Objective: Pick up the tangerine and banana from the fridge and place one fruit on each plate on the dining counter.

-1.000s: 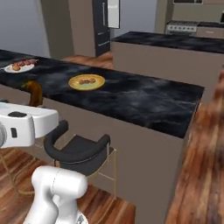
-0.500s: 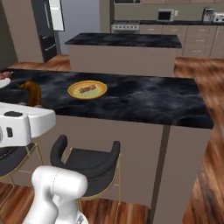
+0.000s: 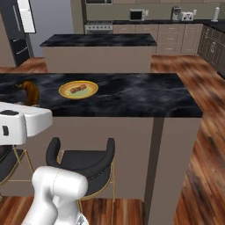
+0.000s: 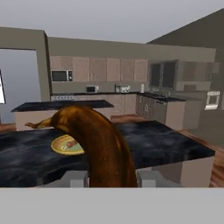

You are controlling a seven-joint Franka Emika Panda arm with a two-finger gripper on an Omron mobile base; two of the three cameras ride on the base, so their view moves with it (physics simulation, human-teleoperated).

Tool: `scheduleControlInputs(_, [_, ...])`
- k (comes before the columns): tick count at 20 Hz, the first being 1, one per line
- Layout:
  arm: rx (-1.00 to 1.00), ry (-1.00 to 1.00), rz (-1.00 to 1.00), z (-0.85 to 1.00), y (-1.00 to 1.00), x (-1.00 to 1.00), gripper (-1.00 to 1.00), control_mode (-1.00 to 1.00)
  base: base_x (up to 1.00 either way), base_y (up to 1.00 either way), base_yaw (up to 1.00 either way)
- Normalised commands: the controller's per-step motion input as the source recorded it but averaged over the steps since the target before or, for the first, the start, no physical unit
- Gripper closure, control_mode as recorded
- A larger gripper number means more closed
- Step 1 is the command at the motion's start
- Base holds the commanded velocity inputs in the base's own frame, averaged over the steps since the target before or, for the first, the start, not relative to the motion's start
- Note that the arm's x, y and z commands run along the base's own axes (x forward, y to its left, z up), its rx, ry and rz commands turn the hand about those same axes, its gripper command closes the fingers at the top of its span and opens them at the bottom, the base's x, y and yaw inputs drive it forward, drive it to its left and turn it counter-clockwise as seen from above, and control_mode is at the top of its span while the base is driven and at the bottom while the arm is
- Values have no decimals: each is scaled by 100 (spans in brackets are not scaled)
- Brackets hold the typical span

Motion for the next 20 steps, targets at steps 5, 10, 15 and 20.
scheduleControlInputs(5, [3, 35, 15, 0, 17, 100, 100, -100, 0, 0, 0])
scheduleControlInputs(10, [0, 45, 18, -6, 26, 100, 100, -100, 0, 0, 0])
scheduleControlInputs(15, [0, 51, 7, -14, 60, 100, 100, -100, 0, 0, 0])
scheduleControlInputs(20, [0, 31, 6, -41, 46, 90, 100, -100, 0, 0, 0])
